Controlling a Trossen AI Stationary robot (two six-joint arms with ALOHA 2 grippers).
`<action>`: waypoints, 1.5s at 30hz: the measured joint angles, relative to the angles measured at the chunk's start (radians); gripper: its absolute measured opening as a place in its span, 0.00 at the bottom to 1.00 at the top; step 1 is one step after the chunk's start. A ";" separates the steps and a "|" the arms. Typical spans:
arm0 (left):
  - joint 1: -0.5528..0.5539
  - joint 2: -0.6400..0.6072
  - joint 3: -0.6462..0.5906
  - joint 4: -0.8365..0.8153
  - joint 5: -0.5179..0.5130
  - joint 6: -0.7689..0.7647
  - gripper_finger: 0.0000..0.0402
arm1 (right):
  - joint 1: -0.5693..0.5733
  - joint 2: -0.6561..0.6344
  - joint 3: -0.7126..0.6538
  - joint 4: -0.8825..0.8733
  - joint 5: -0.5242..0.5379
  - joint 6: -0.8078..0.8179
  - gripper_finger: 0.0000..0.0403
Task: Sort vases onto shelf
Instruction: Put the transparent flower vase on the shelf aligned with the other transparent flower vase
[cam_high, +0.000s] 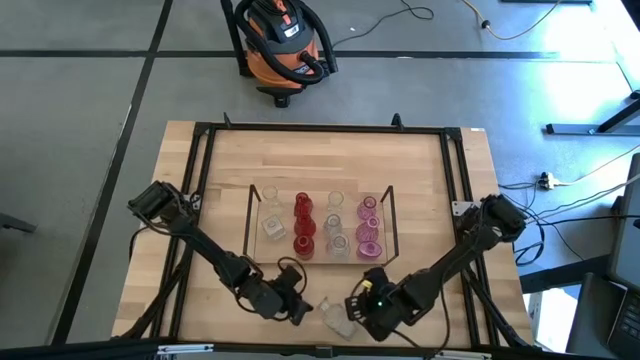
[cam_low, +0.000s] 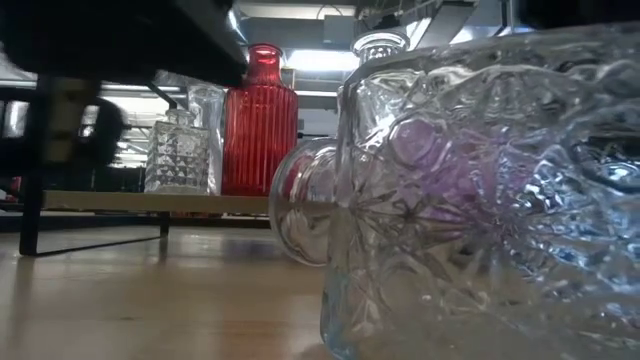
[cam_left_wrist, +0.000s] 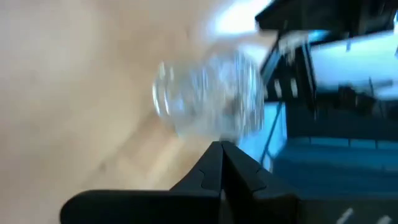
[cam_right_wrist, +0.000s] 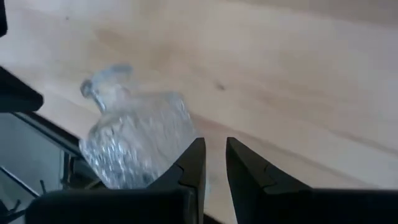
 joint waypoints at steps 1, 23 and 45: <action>0.004 0.000 0.000 0.000 -0.026 0.000 0.00 | -0.007 0.000 0.000 -0.001 -0.001 -0.011 0.13; 0.059 0.034 0.000 -0.058 -0.022 -0.053 0.00 | -0.063 0.053 -0.001 0.094 -0.140 -0.210 0.13; 0.063 0.034 0.000 0.028 0.018 0.077 0.02 | -0.079 0.054 -0.001 0.189 -0.095 -0.345 0.13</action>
